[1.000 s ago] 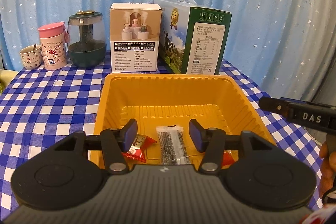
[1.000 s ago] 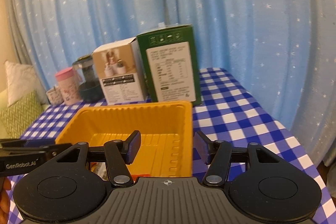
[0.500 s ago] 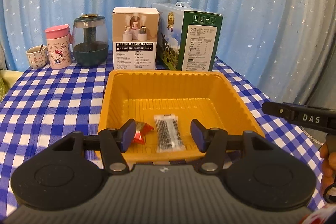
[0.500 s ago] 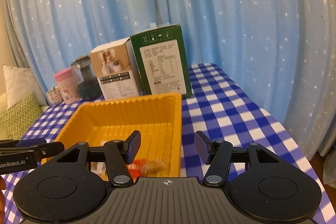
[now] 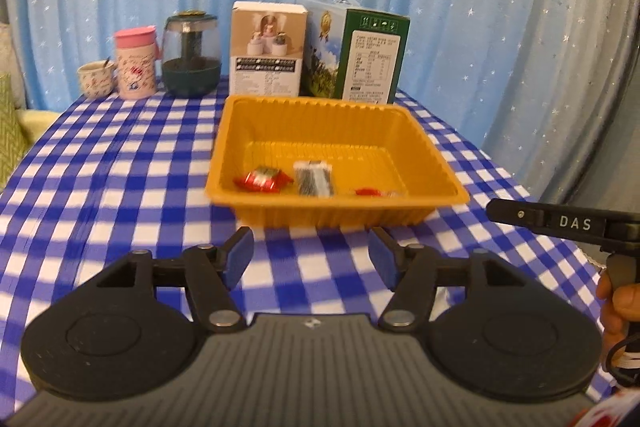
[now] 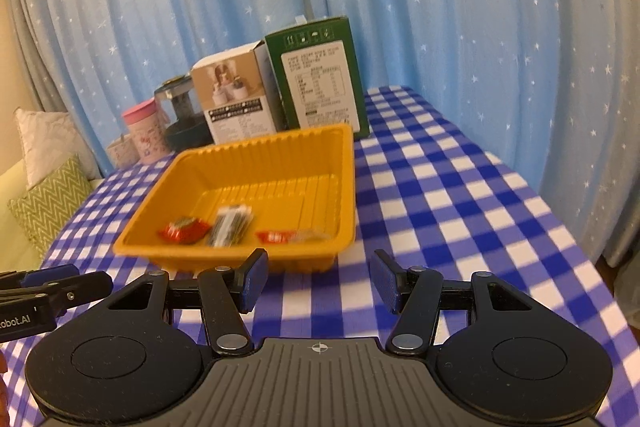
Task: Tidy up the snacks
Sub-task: 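Move both tools back toward the remaining snacks on the cloth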
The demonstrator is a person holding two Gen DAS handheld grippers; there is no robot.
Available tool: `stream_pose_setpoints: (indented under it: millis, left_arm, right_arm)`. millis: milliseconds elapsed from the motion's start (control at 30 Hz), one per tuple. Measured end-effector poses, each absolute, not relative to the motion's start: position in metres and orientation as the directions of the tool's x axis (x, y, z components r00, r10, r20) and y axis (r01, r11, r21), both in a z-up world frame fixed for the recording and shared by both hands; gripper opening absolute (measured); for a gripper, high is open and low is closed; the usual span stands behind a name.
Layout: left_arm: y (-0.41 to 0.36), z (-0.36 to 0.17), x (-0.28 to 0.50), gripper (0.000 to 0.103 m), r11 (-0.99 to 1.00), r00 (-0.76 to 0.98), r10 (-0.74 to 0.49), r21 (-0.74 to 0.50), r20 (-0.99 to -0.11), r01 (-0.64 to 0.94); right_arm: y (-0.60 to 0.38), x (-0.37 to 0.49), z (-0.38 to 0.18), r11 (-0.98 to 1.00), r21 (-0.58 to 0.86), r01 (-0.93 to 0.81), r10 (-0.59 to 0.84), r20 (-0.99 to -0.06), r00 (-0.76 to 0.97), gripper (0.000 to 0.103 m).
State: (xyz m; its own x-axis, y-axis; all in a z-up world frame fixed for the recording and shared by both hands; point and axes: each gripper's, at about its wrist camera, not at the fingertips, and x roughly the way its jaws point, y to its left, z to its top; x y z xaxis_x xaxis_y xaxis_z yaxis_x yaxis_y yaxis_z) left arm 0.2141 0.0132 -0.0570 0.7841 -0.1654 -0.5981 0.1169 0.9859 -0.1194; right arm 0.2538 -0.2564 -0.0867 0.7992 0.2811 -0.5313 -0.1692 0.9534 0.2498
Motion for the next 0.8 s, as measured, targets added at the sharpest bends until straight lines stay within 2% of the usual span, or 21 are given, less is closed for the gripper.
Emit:
stream_pose_setpoints:
  millis: [433,800]
  left_arm:
    - [0.048,-0.086,0.14,0.066,0.992,0.746,-0.11,-0.117,-0.656,0.044]
    - [0.051,-0.103,0.124,0.066,0.993,0.719,-0.109,-0.101,-0.687,0.054]
  right_arm:
    - [-0.247,0.18,-0.114,0.947,0.258,-0.189,0.309,-0.583,0.751,0.057]
    - [-0.216,0.163,-0.139,0.937,0.232,-0.262,0.35,-0.634,0.69,0.057]
